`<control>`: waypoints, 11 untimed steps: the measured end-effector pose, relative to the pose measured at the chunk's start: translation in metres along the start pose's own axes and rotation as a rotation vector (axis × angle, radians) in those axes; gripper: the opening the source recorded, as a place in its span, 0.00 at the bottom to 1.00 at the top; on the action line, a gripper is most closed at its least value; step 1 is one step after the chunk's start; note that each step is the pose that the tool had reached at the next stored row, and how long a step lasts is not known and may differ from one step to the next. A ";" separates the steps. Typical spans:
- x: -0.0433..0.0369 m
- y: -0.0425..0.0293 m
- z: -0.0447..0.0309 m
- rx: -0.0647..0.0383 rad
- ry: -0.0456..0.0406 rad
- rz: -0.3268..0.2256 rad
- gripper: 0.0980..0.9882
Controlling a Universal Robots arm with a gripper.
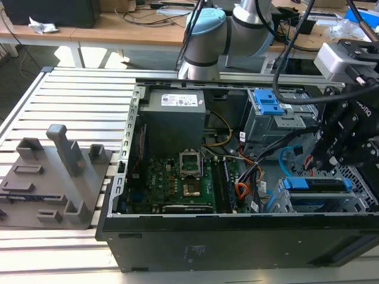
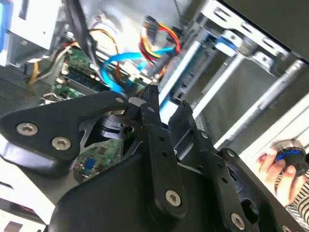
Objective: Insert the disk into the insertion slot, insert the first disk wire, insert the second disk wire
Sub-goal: 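Insert the first disk wire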
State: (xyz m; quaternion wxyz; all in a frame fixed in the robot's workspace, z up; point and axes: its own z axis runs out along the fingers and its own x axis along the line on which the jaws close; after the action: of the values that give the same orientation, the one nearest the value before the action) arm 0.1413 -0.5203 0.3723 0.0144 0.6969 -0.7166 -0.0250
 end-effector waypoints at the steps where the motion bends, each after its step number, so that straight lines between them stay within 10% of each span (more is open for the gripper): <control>1: -0.0113 -0.0006 0.0001 0.000 0.0011 0.000 0.30; 11: -0.0161 -0.0165 0.0137 0.000 0.0075 0.019 0.30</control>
State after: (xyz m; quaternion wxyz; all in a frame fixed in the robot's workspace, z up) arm 0.1575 -0.5044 0.3579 0.0174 0.6900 -0.7233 -0.0223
